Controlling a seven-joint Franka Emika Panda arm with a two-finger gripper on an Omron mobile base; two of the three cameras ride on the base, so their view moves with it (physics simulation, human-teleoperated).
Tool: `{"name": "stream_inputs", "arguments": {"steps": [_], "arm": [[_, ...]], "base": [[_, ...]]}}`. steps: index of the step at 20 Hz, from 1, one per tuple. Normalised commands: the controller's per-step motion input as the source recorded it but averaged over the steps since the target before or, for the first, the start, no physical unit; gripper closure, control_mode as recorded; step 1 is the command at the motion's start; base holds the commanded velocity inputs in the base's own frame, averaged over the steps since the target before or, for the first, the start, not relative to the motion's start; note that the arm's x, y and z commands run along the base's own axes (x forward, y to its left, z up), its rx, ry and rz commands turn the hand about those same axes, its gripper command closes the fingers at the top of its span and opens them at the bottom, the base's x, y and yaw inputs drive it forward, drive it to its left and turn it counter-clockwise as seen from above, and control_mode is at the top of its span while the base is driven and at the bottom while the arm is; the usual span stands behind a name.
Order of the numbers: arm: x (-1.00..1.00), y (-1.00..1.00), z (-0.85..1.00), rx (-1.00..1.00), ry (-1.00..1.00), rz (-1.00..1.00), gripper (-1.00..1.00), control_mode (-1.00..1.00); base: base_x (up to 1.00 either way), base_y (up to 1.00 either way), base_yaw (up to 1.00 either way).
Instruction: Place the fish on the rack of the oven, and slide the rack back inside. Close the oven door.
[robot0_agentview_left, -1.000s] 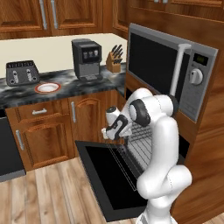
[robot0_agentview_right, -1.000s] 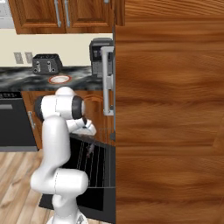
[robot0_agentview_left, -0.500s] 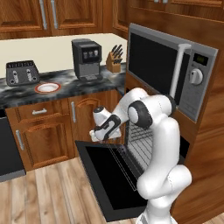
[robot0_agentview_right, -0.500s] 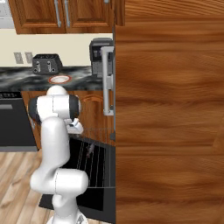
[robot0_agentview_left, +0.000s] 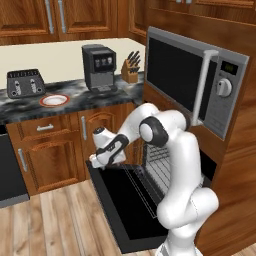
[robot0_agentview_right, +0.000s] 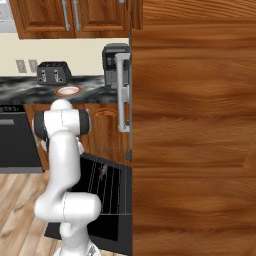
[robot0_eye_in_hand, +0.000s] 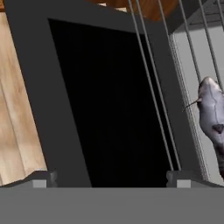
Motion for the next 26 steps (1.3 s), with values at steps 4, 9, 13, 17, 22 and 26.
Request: {"name": "stream_inputs", "arguments": {"steps": [4, 9, 13, 17, 22, 26], "arm": [[0.0, 0.03, -0.42, 0.0, 0.0, 0.11, -1.0, -1.0], [0.0, -0.01, -0.36, 0.0, 0.0, 0.13, -1.0, -1.0], [0.0, -0.17, -0.29, 0.0, 0.0, 0.11, -1.0, -1.0], [0.04, -0.3, -0.32, 0.0, 0.0, 0.07, -1.0, -1.0], [0.19, -0.2, -0.49, 0.0, 0.0, 0.02, -1.0, -1.0], [0.42, 0.0, -0.55, 0.0, 0.03, 0.0, -1.0, -1.0]], "base": [[0.0, 0.0, 0.0], [0.0, 0.0, 0.0], [0.0, 0.0, 0.0], [0.0, 0.0, 0.0], [0.0, 0.0, 0.0], [0.0, 0.0, 0.0]]}}
